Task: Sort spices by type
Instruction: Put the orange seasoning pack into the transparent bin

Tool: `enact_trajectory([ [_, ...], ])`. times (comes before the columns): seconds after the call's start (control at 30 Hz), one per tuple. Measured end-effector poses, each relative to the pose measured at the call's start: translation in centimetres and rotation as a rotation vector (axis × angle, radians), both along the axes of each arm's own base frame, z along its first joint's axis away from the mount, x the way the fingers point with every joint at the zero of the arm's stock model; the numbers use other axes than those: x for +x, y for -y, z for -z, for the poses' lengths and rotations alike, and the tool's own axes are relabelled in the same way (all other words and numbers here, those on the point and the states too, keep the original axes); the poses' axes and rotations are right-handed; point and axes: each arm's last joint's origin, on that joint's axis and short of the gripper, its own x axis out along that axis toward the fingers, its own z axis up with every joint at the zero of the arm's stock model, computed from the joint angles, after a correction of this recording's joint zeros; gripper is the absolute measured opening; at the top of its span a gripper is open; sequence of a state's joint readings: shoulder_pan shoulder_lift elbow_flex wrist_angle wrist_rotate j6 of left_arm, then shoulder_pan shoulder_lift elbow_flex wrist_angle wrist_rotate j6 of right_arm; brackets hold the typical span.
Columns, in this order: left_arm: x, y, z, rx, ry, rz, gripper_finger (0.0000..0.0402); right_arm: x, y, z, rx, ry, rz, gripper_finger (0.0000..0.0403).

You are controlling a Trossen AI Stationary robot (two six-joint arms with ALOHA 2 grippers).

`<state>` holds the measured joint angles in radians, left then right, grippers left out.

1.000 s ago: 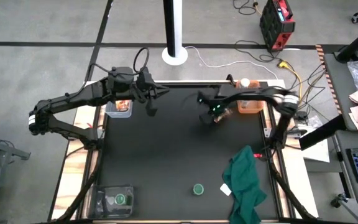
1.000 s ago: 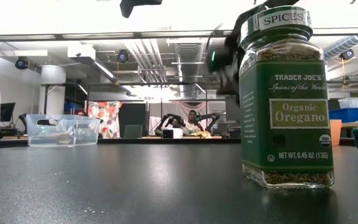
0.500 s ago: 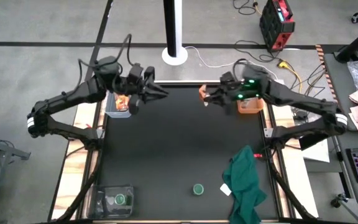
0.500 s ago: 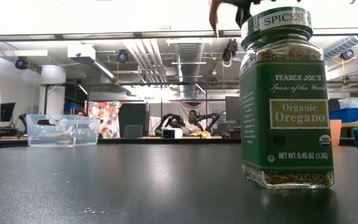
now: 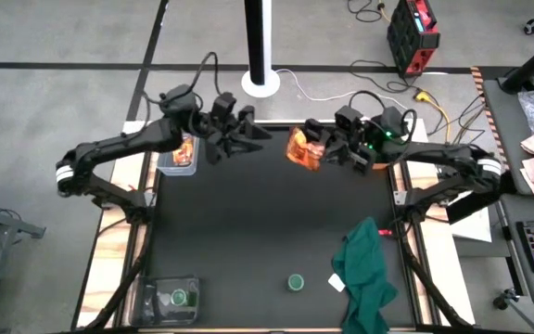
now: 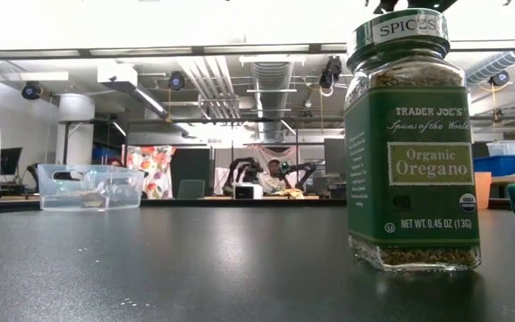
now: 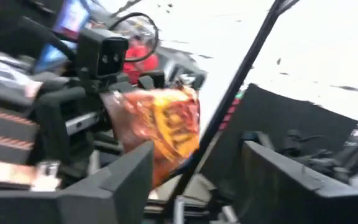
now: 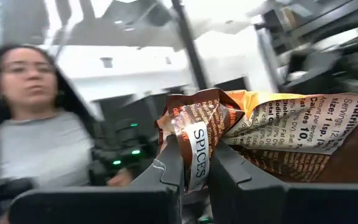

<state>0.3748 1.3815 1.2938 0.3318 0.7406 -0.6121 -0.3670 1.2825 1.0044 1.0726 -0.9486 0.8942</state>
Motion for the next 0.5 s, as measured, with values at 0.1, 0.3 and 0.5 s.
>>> enact_trajectory([
  [0.1, 1.1, -0.4, 0.6, -0.055, 0.012, 0.046, 0.0255, 0.8, 0.1, -0.2, 0.0, -0.023, -0.058, 0.0032],
  [0.3, 2.7, -1.0, 2.2, -0.131, -0.052, 0.061, 0.0292, 1.9, 0.4, -0.7, -0.017, -0.031, -0.092, 0.0032],
  [0.5, 2.8, -1.1, 2.2, -0.129, -0.04, 0.057, 0.0306, 2.4, 0.5, -0.9, -0.023, -0.025, -0.092, 0.0032],
])
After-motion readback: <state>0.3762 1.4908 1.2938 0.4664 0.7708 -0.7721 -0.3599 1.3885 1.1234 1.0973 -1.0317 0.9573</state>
